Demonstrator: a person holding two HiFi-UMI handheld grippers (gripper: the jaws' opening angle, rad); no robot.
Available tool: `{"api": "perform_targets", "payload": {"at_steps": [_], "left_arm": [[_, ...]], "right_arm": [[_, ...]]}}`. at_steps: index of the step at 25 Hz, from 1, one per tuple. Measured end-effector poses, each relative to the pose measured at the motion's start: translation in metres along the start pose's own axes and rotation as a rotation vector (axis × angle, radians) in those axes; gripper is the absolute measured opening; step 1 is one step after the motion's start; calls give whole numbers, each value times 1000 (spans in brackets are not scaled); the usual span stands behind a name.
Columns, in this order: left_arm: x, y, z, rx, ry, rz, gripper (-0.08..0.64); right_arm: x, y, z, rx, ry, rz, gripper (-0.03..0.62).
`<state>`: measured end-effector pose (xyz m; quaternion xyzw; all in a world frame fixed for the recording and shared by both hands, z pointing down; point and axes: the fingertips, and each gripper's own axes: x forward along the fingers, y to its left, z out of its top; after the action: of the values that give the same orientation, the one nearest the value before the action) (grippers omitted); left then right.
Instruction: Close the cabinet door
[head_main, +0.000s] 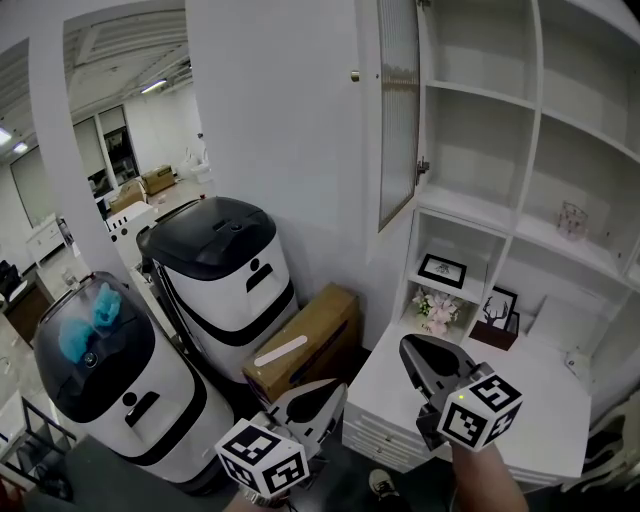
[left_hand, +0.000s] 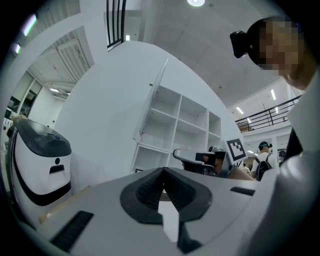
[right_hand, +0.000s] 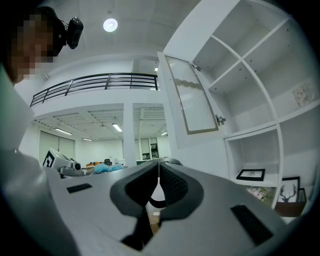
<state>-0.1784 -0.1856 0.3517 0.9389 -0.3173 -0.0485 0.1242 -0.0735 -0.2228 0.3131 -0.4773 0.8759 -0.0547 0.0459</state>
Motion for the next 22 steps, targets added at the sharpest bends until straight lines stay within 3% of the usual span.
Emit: {"api": "perform_targets", "payload": {"at_steps": [5,7,10,16,22], "left_arm": [[8,2,1,6,7,19,6],[14,1,0,11,10,20,6],[21,3,2,13,0,24,6],[29,16,6,8,-24,50,6],[35,29,3,-7,-23,74,6]], "right_arm": [[21,-10,8,-13,-4,4,9],[32,-16,11,-24,-4,9,60],[55,-21,16,-52,0,10,86],[98,-35,28,-183,-12,-83,109],[132,-49,29,-192,-16,-123,133]]}}
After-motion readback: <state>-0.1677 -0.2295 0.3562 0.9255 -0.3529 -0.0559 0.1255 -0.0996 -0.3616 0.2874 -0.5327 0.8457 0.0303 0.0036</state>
